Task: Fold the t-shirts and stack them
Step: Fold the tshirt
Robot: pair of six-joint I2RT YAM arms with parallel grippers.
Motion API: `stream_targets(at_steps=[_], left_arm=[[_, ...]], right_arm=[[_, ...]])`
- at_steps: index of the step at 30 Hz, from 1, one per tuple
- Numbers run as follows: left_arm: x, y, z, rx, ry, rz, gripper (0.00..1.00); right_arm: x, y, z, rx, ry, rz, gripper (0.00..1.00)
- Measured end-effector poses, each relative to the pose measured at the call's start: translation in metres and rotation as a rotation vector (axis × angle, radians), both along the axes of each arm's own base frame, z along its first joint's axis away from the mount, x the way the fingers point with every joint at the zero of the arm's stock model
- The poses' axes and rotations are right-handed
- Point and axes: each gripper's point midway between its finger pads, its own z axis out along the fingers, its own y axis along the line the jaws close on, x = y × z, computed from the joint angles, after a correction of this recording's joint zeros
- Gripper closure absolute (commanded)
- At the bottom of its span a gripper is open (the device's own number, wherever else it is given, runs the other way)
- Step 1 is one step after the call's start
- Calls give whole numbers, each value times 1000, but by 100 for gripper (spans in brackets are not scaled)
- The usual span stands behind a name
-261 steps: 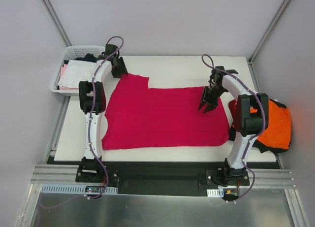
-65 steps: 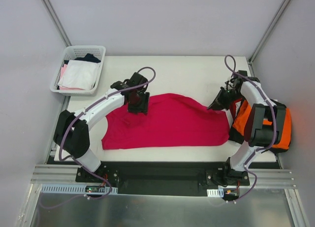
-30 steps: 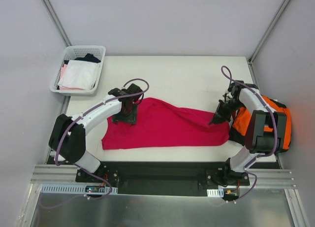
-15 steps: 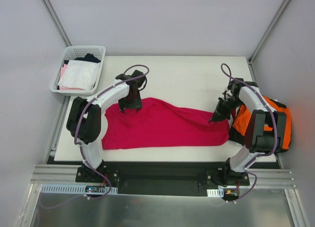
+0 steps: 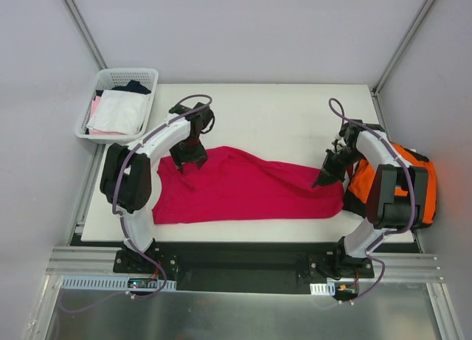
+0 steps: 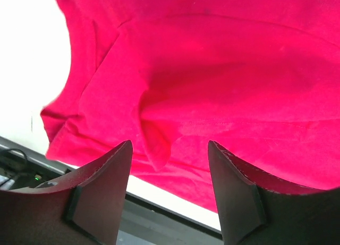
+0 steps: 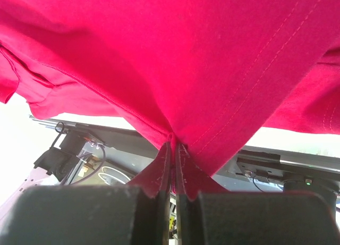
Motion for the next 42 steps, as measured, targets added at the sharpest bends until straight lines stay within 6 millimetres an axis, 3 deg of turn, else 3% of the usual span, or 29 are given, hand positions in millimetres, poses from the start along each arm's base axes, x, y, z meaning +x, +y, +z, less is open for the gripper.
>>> stream_targets(at_steps=[4, 8, 16, 20, 26, 28, 29, 31, 32, 35, 42], left_arm=[[-9, 2, 8, -15, -18, 50, 41], [-32, 8, 11, -26, -4, 106, 41], [-62, 13, -9, -16, 76, 177, 41], [-63, 12, -18, -19, 71, 197, 42], [-49, 1, -28, -47, 22, 198, 45], [-44, -3, -35, -45, 26, 193, 50], [-41, -4, -39, -43, 30, 193, 58], [-35, -7, -46, -42, 31, 194, 87], [-32, -9, -48, -43, 29, 194, 91], [-27, -12, -52, -45, 25, 192, 98], [-25, -14, -51, -49, 19, 176, 98]], right_arm=[[-1, 2, 0, 0, 1, 9, 99], [-3, 5, -1, -1, 4, 22, 99], [-18, 5, -9, -4, 42, 37, 99], [-23, 5, -7, -5, 35, 44, 99], [-24, 4, -4, -6, 18, 49, 99], [-24, 4, -4, -6, 18, 49, 99], [-24, 4, -4, -6, 17, 50, 99], [-24, 4, -4, -6, 18, 50, 99], [-24, 4, -4, -6, 18, 50, 99], [-24, 4, -4, -6, 17, 52, 99], [-25, 4, -4, -6, 17, 52, 99]])
